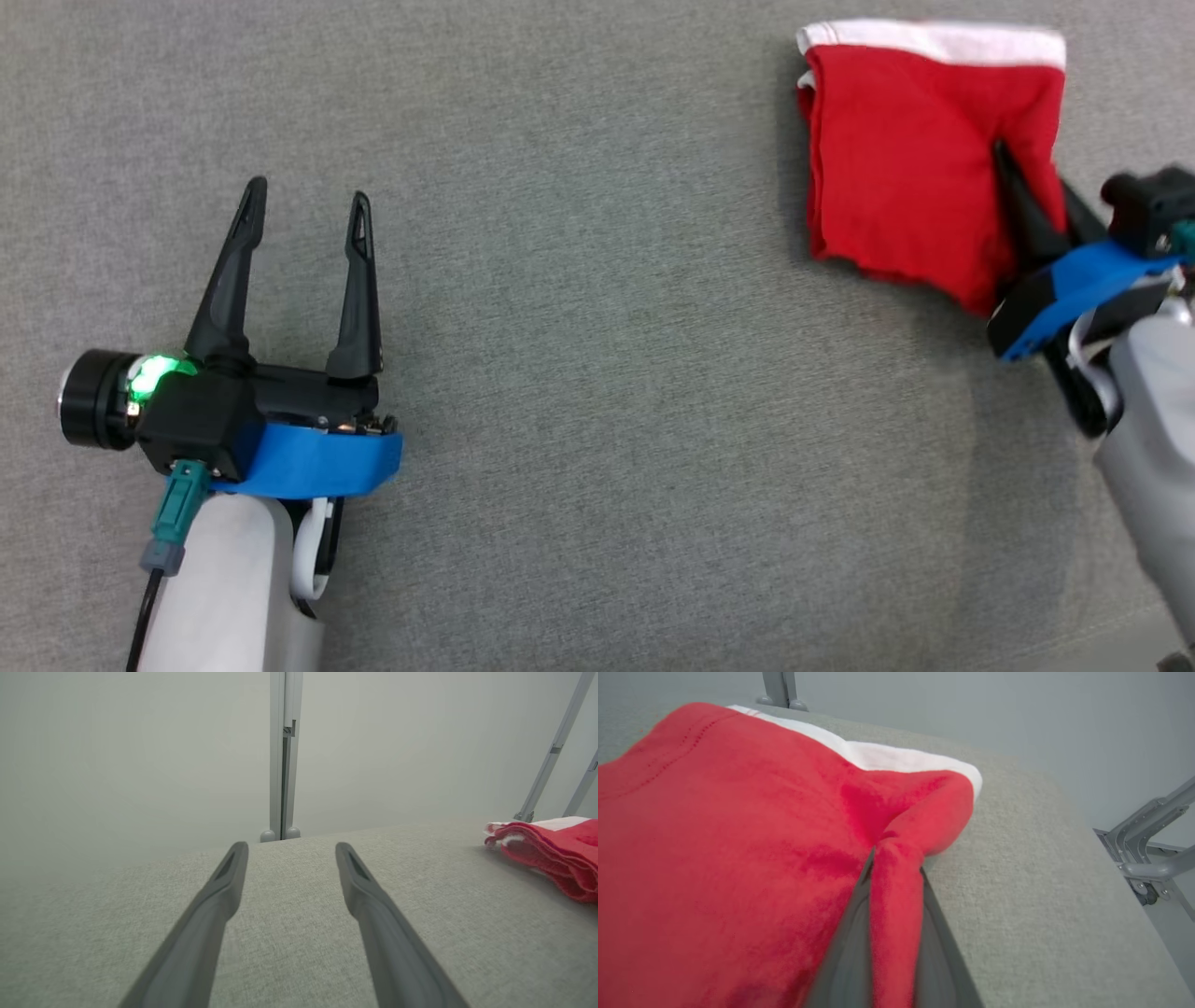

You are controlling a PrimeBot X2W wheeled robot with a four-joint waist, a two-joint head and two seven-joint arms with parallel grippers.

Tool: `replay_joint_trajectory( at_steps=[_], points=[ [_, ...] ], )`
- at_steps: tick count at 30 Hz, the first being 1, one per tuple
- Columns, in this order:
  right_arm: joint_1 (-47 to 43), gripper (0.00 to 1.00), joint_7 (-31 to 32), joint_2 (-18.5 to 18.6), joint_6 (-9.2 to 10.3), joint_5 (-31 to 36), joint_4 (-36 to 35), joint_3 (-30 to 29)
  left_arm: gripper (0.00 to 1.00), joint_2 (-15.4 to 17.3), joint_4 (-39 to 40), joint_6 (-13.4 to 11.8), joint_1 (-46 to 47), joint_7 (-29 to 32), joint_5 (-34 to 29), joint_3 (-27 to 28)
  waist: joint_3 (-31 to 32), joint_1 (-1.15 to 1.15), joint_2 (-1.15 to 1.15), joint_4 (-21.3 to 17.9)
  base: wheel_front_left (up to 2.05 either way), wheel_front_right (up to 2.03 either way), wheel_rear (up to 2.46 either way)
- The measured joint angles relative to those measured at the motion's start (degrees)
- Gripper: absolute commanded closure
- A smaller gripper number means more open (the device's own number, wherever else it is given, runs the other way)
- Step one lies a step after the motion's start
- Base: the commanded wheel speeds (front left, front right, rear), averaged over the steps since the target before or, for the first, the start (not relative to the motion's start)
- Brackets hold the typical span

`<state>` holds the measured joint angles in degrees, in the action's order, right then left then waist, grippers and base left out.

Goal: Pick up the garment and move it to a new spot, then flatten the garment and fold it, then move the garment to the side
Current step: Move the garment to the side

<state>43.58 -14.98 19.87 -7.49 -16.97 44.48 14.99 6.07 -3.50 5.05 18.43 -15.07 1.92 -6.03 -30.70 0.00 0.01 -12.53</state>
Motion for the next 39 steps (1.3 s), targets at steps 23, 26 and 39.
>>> replay_joint_trajectory(
  at_steps=[23, 26, 39],
  points=[
    [23.66, 1.00, 9.32, 23.14, -0.01, 0.04, 9.39, 8.06, 0.00, 1.41, 7.50, -0.18, 3.24, 0.00, -0.98, -1.85, -9.17, 0.00, 0.00, 5.74, 0.00, 0.00, 0.00],
    [25.62, 1.00, 9.35, 23.30, -0.01, -0.34, 11.00, 8.96, 0.00, 1.59, 8.03, -0.37, 3.46, 0.00, -0.98, -1.88, -9.79, 0.00, 0.00, 5.86, 0.00, 0.00, 0.00],
    [32.73, 0.00, 5.46, 22.08, -0.01, 2.05, 20.39, 10.67, 0.00, 1.91, 8.23, -1.05, 3.89, 0.00, -0.69, -2.10, -9.63, 0.00, 0.00, 7.03, 0.00, 0.00, 0.00]
  ],
)
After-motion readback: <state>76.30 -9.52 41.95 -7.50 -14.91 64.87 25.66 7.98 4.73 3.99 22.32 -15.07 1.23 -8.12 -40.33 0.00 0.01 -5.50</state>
